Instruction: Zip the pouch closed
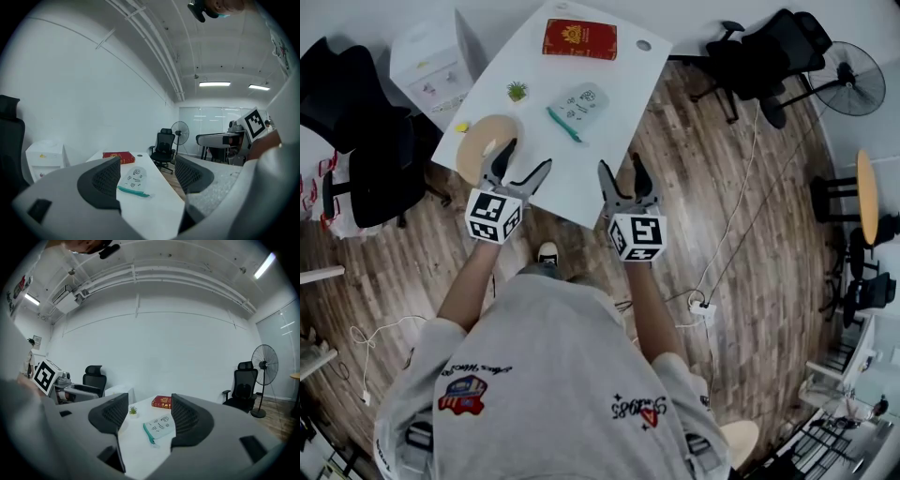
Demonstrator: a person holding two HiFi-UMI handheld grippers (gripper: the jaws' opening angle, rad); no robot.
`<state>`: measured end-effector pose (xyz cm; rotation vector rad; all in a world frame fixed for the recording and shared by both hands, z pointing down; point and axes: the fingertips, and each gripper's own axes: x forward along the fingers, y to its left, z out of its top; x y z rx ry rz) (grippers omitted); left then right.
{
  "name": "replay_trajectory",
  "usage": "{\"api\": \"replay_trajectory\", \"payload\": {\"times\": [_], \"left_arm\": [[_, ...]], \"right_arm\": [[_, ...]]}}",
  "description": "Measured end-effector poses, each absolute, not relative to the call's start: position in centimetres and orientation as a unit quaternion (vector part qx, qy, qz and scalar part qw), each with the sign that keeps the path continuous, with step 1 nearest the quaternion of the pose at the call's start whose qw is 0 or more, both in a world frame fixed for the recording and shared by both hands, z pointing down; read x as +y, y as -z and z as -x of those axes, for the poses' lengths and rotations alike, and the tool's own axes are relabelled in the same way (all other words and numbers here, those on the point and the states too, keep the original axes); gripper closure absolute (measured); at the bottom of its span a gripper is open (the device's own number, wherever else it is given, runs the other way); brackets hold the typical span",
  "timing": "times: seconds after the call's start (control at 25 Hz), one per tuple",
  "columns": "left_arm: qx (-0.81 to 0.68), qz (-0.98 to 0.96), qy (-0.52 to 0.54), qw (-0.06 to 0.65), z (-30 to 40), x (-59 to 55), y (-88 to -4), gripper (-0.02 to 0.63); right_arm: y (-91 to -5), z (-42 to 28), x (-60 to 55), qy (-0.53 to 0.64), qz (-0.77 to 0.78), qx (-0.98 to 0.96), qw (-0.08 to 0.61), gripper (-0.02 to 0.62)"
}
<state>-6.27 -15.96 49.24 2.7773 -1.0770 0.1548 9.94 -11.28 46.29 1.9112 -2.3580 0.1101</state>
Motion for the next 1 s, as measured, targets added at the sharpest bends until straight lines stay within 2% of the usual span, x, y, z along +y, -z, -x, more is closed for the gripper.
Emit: {"api": "replay_trajectory", "payload": {"times": [0.6, 1.0], "left_arm": [[-0.386, -0.916, -0.055, 0.097, 6.3, -22.1, -50.8, 0.258], [-0.429, -0.892, -0.071, 0.124, 6.4, -25.8, -52.6, 0.258]], "right_arm": [[-48.4, -10.8, -18.8, -0.045, -0.598, -0.796, 0.078, 0.324], [-52.5, -10.4, -24.8, -0.069, -0.526, -0.838, 0.125, 0.325]]}}
